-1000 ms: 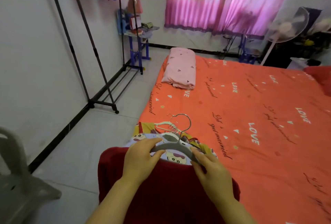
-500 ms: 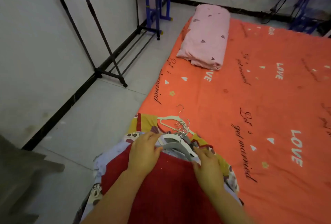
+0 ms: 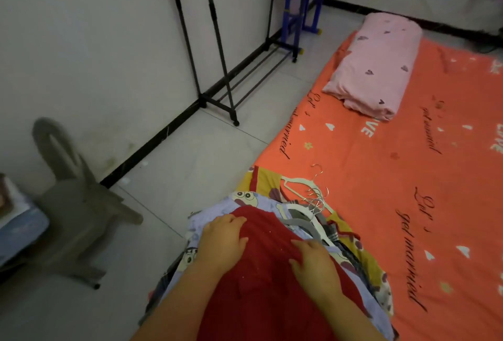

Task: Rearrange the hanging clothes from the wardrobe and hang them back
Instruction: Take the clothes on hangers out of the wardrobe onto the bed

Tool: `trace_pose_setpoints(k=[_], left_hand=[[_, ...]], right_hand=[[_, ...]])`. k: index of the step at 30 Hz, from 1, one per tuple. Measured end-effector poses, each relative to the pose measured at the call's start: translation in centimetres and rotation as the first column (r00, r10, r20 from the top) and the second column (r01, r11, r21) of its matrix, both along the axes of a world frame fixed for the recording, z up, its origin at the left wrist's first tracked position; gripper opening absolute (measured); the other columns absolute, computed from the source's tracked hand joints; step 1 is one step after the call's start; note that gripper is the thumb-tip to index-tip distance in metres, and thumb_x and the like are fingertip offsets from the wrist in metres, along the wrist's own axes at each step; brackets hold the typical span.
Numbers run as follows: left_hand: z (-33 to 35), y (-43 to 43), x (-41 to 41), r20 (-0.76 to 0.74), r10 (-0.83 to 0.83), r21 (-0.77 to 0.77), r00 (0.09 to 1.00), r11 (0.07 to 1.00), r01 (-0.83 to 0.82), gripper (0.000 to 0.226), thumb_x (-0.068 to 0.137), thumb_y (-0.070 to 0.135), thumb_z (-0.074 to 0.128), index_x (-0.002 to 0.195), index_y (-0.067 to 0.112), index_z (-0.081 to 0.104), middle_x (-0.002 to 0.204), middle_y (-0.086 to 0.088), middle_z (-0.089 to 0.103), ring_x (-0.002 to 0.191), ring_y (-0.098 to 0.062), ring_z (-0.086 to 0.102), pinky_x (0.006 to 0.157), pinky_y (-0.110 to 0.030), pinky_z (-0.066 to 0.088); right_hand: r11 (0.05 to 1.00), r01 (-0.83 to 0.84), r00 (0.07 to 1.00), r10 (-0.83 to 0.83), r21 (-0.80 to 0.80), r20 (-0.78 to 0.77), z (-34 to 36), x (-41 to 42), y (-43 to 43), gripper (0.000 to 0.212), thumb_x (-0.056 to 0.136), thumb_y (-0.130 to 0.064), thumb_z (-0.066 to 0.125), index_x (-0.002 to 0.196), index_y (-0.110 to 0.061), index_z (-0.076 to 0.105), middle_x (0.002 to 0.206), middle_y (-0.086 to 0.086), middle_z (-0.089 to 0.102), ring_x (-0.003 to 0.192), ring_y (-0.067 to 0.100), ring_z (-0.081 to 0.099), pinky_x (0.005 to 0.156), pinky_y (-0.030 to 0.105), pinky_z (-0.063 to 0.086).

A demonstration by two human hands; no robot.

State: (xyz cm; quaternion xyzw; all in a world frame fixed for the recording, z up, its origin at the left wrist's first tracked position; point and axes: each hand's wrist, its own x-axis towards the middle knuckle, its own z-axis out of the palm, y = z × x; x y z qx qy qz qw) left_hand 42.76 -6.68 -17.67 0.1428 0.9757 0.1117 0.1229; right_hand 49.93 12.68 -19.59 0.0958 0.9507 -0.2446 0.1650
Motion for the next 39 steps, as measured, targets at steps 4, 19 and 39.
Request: trace_pose_setpoints(k=[4,19,39], left_hand=[[3.9,-5.4,1.9,-0.06,0.068,-0.06,0.996,0.996,-0.072,0.046,0.091,0.042,0.047,0.135,0.028,0.043,0.131,0.004,0.051,0.119,-0.017,0.046,0.099,-0.03,0.033],[16.0,-40.8,33.4,-0.244,0.701,-0.035,0.67,0.684,-0.729,0.045,0.087,0.047,0.053,0.126,0.026,0.046,0.123,0.003,0.054,0.114,-0.018,0.05,0.092,-0.032,0.038],[18.1,-62.1,79.1,-0.216,0.943,-0.027,-0.255,-0.266,-0.963,0.05,0.094,0.047,0.041,0.136,0.023,0.035,0.134,0.001,0.046,0.119,-0.016,0.046,0.095,-0.029,0.037]], right_hand=[[0.99,-0.135,0.988,0.138,0.036,-0.072,3.8,-0.6,-4.0,0.048,0.091,-0.029,0.055,0.137,-0.023,0.045,0.134,0.0,0.048,0.126,0.016,0.043,0.104,0.025,0.033],[0.601,-0.764,0.556,0.797,0.234,-0.235,17.4,12.6,-39.5,0.052,0.091,-0.042,0.053,0.139,-0.028,0.038,0.136,-0.001,0.045,0.122,0.017,0.044,0.101,0.027,0.038],[-0.391,-0.881,-0.447,0.872,0.267,-0.199,21.2,46.0,-83.1,0.056,0.093,-0.045,0.051,0.143,-0.028,0.033,0.141,-0.002,0.04,0.124,0.018,0.045,0.103,0.031,0.039]])
